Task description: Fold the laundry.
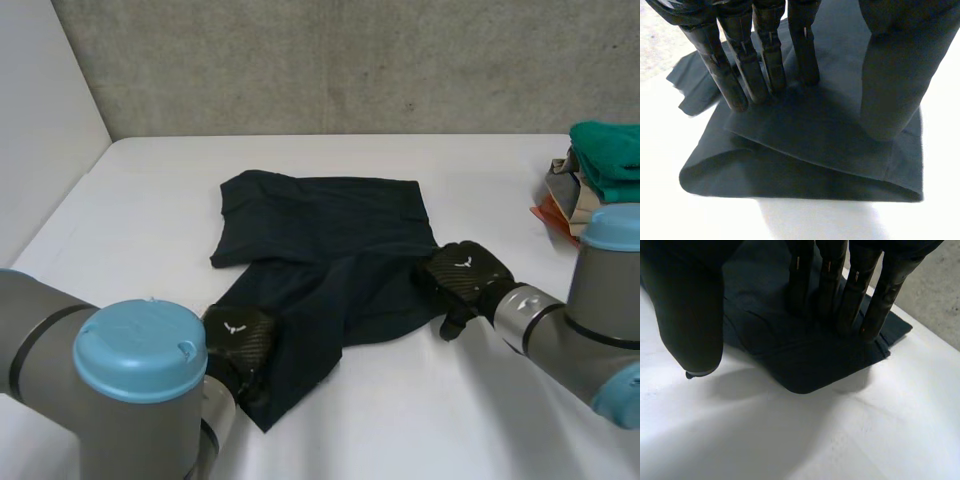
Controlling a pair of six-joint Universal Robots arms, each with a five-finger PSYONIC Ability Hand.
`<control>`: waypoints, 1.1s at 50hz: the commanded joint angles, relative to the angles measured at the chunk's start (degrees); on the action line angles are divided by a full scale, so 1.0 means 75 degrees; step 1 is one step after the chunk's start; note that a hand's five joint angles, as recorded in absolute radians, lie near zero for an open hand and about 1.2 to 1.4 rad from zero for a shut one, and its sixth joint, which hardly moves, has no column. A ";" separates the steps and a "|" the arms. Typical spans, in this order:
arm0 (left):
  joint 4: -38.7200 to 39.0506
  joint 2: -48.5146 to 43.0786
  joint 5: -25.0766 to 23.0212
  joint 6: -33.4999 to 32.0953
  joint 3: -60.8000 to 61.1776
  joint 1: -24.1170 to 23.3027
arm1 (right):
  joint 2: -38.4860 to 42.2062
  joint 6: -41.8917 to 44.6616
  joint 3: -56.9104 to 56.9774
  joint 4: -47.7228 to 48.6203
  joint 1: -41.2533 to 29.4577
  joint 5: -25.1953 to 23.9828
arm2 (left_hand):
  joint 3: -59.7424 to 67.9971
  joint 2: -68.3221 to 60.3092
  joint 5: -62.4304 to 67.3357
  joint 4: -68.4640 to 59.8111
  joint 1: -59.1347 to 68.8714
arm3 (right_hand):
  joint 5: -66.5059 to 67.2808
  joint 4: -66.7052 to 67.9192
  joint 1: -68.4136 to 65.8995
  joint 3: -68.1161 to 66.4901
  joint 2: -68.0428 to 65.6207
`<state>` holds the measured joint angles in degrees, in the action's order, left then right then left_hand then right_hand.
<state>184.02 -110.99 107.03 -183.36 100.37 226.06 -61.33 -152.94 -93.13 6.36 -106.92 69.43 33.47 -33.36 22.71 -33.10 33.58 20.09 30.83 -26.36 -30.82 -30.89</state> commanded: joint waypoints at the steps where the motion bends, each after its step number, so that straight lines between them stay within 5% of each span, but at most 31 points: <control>1: 0.0214 -0.0494 0.0049 -0.0255 -0.0176 0.0140 | 0.0595 0.0013 0.0615 0.0077 -0.0380 0.0352 | 0.0420 -0.0435 0.0521 -0.0470 0.0406 | 0.0696 0.0598 -0.1194 -0.0600 -0.0590; 7: 0.0296 -0.0728 0.0073 -0.0465 -0.0328 0.0187 | 0.1111 0.0013 0.1154 0.0089 -0.0615 0.0692 | 0.1963 -0.1978 0.2064 -0.2013 0.1949 | 0.2105 0.2006 -0.2602 -0.2008 -0.1998; 12: 0.0483 -0.0729 0.0119 -0.0547 -0.0434 0.0280 | 0.1381 0.0013 0.1611 0.0089 -0.0638 0.1078 | 0.5101 -0.5116 0.5202 -0.5151 0.5087 | 0.6648 0.6550 -0.7146 -0.6552 -0.6542; 14: 0.0507 -0.0729 0.0119 -0.0722 -0.0469 0.0409 | 0.1404 0.0013 0.1822 0.0078 -0.0650 0.1301 | 0.6201 -0.6216 0.6302 -0.6250 0.6187 | 0.6654 0.6556 -0.7152 -0.6558 -0.6548; 22: 0.0460 -0.0472 0.0119 -0.1590 -0.0539 0.0632 | 0.0539 0.0166 0.1882 -0.0390 -0.0568 0.1489 | 0.6204 -0.6218 0.6305 -0.6253 0.6190 | 0.6654 0.6556 -0.7152 -0.6558 -0.6548; 33: 0.0378 0.0842 0.0026 -0.2212 -0.0598 0.0890 | -0.0377 0.0424 0.1999 -0.2044 -0.0615 0.0716 | 0.6204 -0.6218 0.6305 -0.6253 0.6190 | 0.6654 0.6556 -0.7152 -0.6558 -0.6548; 46: 0.0648 -0.0669 -0.0454 -0.2938 -0.1277 0.1757 | 0.0009 0.0436 0.2092 -0.1938 -0.0662 0.0692 | 0.6204 -0.6218 0.6305 -0.6253 0.6190 | 0.6654 0.6556 -0.7152 -0.6558 -0.6548; 49: 0.0624 -0.0741 -0.0619 -0.2927 -0.1278 0.1675 | 0.0477 0.0354 0.2303 -0.1892 -0.0650 0.0996 | 0.2430 -0.2444 0.2531 -0.2479 0.2416 | 0.6654 0.6556 -0.7152 -0.6558 -0.6548; 55: 0.0450 0.0778 -0.0584 -0.2285 -0.0518 0.1394 | 0.0877 0.0260 0.2655 -0.1833 -0.0814 0.1945 | -0.1279 0.1265 -0.1178 0.1230 -0.1293 | 0.6654 0.6556 -0.7152 -0.6558 -0.6548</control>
<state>188.72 -114.48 102.84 -204.81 91.66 238.34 -57.03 -150.48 -75.06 -7.73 -112.03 78.90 33.92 -33.11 23.53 -33.53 31.41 55.83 67.88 -56.02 -68.00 -67.39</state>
